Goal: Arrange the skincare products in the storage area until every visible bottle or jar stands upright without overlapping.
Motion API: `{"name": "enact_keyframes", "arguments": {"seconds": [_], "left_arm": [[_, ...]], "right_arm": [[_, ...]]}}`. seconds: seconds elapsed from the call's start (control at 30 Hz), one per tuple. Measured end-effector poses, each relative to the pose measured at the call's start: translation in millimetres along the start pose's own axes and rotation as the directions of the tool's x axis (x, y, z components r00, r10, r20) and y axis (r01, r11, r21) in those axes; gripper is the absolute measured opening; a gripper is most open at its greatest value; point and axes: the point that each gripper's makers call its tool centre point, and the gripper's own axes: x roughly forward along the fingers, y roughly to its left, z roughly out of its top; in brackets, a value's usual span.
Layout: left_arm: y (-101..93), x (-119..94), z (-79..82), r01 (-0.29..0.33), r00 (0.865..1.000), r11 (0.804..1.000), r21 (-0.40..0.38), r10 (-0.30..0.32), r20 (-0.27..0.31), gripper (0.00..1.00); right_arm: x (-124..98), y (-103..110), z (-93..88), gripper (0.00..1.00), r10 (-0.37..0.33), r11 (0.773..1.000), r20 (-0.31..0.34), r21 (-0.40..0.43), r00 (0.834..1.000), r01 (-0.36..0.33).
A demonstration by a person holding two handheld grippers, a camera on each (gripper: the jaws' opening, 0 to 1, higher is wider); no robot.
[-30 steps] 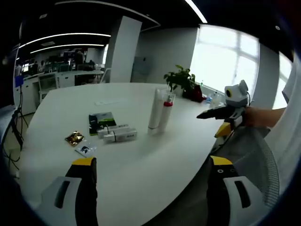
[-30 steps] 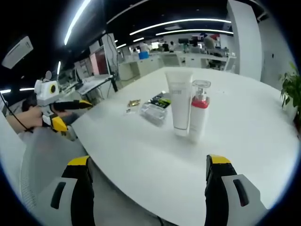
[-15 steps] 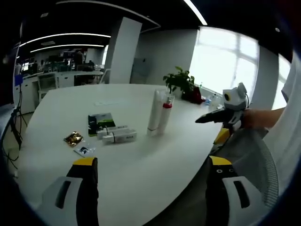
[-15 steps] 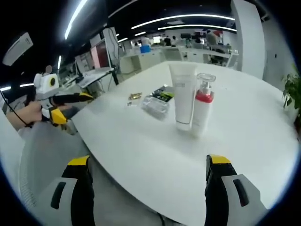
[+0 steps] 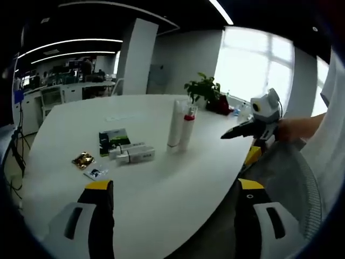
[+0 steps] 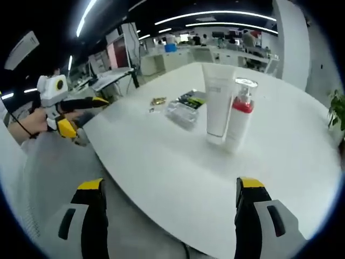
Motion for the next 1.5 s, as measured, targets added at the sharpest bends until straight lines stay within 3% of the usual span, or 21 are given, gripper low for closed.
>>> {"name": "enact_keyframes", "arguments": {"seconds": [0.33, 0.73, 0.93, 1.17, 1.3, 1.5], "left_arm": [[7.1, -2, 3.2, -0.014, 1.000, 0.999, -0.035, 0.015, 0.026, 0.83], [15.3, -4, -0.5, -0.037, 0.999, 0.999, -0.010, 0.038, 0.011, 0.81], [18.5, -4, -2.5, -0.044, 0.999, 0.999, -0.020, 0.044, 0.011, 0.80], [18.9, -3, -5.8, -0.040, 0.999, 0.999, -0.025, 0.040, 0.000, 0.78], [19.9, -3, -5.4, -0.049, 0.999, 0.998, -0.027, 0.049, 0.001, 0.78], [16.9, -2, -6.7, -0.037, 0.999, 0.999, -0.024, 0.037, -0.003, 0.78]], "right_arm": [[15, 13, 12.8, 0.91, 0.048, 0.995, -0.050, -0.081, 0.998, -0.052], [48, 23, 48.1, 0.83, 0.089, 0.960, -0.115, -0.256, 0.989, -0.116], [65, 27, 63.5, 0.80, 0.091, 0.933, -0.137, -0.334, 0.986, -0.132], [89, 23, 74.8, 0.72, 0.058, 0.881, -0.204, -0.450, 0.977, -0.147], [103, 27, 82.1, 0.71, 0.074, 0.867, -0.221, -0.468, 0.972, -0.173], [128, 29, 91.2, 0.65, 0.046, 0.845, -0.274, -0.503, 0.961, -0.183]]}}
